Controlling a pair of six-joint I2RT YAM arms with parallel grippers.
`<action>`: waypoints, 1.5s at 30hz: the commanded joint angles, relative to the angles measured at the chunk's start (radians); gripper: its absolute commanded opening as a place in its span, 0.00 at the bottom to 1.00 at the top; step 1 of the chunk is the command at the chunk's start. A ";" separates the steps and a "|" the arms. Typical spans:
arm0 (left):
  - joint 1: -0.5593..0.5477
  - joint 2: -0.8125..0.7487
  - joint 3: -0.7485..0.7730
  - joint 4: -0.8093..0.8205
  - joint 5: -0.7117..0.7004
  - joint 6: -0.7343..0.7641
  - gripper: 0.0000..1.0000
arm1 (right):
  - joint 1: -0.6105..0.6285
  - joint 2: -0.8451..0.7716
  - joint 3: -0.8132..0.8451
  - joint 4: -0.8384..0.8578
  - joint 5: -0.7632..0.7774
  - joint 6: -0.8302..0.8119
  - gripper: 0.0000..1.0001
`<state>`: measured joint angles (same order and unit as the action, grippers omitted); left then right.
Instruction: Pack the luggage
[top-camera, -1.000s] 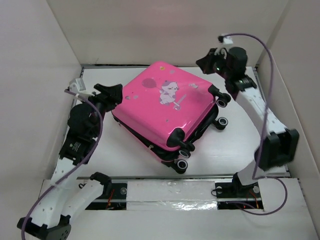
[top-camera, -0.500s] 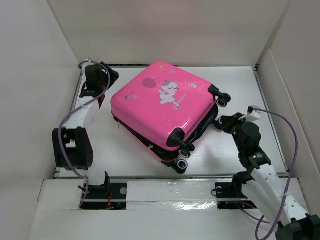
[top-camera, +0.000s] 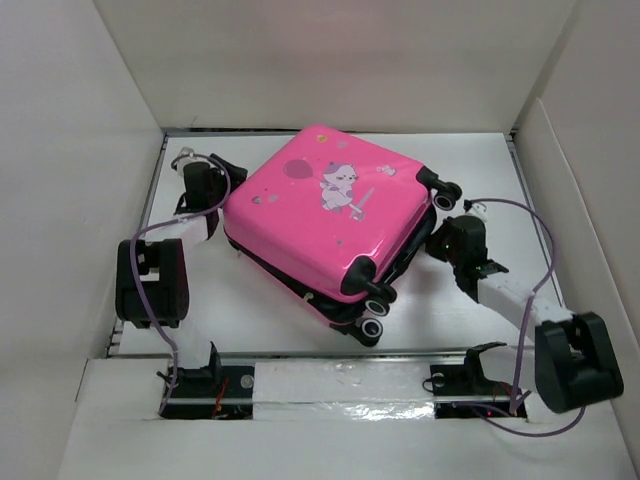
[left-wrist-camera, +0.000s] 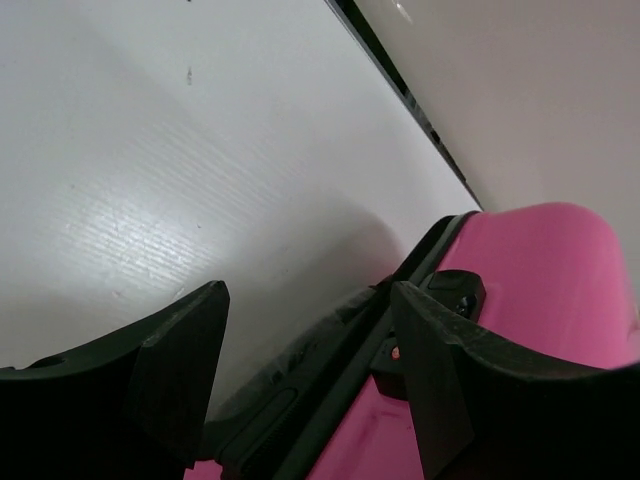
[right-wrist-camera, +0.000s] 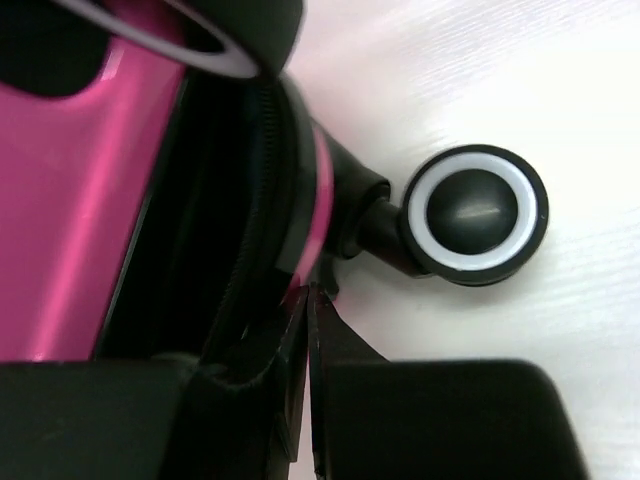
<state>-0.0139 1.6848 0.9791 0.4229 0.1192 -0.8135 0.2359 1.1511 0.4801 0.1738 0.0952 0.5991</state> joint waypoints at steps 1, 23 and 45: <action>-0.106 -0.108 -0.152 0.100 0.031 -0.007 0.62 | 0.006 0.125 0.149 0.349 -0.257 -0.001 0.10; -0.462 -0.927 -0.737 -0.079 -0.253 -0.012 0.61 | 0.092 1.036 1.600 -0.337 -0.634 -0.292 0.57; -0.301 -1.203 -0.743 -0.395 -0.394 -0.111 0.28 | 0.190 -0.028 0.400 0.118 -0.437 -0.340 0.05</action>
<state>-0.3645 0.4927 0.2787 0.0441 -0.2737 -0.8616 0.4068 1.1481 1.0092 0.2119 -0.3996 0.2508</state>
